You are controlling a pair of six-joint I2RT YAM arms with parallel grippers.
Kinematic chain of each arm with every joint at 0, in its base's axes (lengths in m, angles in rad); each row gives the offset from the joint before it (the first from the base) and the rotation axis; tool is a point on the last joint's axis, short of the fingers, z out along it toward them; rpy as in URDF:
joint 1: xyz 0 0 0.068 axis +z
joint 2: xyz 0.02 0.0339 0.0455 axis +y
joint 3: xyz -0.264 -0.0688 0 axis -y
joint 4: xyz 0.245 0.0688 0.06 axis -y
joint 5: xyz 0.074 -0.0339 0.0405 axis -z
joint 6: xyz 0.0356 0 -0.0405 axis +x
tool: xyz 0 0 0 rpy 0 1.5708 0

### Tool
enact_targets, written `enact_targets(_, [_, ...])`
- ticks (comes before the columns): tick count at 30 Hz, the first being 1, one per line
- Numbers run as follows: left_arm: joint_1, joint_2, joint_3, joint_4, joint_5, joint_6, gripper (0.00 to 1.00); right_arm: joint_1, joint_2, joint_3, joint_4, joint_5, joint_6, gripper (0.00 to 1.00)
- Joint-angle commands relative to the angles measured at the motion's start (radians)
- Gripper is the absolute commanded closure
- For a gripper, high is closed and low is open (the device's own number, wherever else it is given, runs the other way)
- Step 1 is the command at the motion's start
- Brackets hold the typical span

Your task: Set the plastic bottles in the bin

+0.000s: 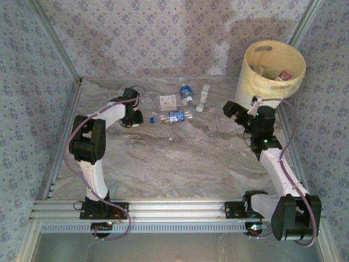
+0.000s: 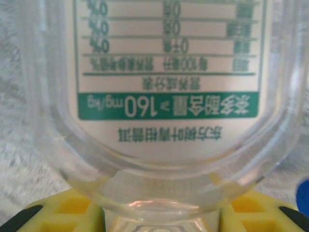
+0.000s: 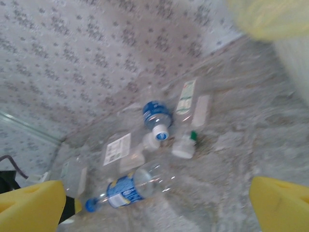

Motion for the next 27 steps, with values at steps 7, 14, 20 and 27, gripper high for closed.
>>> enact_targets(7, [-0.146,-0.321,-0.23,0.207,-0.022,-0.015,0.65,0.187,0.128,0.06,0.174,0.008,0.19,0.0])
enact_targets(14, [-0.324,-0.465,-0.299,0.281,0.002,0.08,0.65,0.224,0.224,0.178,0.194,-0.122,0.209,0.0])
enact_targets(20, [-0.393,-0.516,-0.323,0.327,0.013,0.07,0.65,0.274,0.306,0.219,0.245,-0.246,0.188,0.0])
enact_targets(27, [-0.438,-0.556,-0.37,0.396,0.043,0.047,0.65,0.346,0.382,0.264,0.2,-0.267,0.168,0.0])
